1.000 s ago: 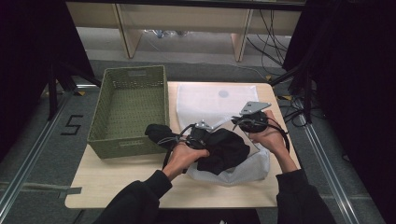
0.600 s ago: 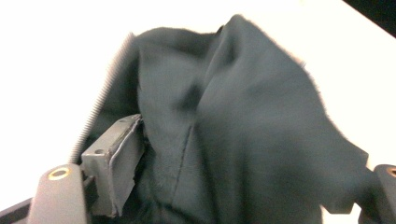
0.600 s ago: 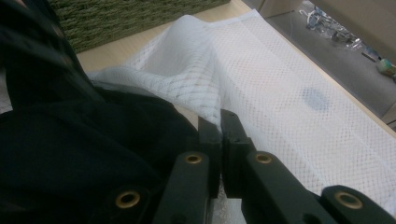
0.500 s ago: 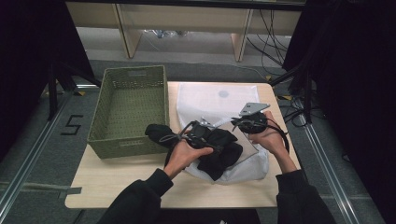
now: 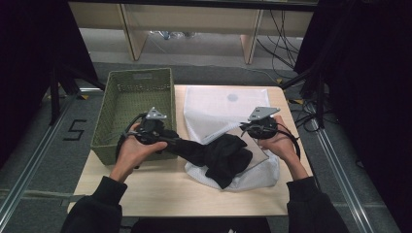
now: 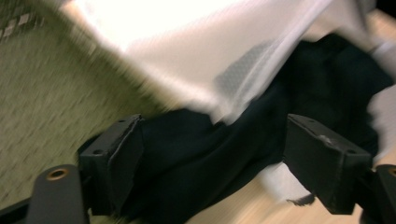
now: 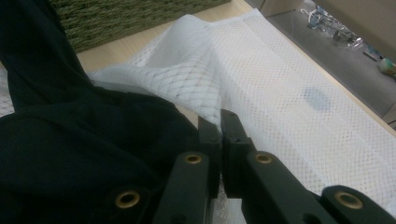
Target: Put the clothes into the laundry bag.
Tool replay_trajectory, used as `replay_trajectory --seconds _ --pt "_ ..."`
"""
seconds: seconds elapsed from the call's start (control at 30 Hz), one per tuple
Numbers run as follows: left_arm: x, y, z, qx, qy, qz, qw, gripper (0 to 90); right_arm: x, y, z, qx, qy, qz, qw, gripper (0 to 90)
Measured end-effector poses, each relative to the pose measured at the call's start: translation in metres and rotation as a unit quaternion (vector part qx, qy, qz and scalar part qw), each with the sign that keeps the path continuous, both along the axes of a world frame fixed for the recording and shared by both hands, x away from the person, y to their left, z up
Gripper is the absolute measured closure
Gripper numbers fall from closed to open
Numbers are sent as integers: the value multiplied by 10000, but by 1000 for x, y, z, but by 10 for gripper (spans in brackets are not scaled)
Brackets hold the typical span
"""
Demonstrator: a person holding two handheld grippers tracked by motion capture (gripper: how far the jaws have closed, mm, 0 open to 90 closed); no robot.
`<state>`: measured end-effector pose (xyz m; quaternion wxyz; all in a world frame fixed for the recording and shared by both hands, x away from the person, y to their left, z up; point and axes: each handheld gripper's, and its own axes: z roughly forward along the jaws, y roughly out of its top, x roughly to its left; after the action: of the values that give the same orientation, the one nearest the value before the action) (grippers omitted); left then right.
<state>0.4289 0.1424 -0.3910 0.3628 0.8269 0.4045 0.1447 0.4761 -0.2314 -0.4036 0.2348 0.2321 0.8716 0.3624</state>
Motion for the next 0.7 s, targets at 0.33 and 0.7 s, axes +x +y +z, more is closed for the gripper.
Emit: replay_trajectory --seconds 0.33,0.7 --pt "5 15 -14 -533 250 59 9982 569 0 0 -1 16 70 -90 9999 895" --pt "-10 0 9 -834 -422 -76 9956 800 2 -2 -1 -19 -8 -30 10000 896"
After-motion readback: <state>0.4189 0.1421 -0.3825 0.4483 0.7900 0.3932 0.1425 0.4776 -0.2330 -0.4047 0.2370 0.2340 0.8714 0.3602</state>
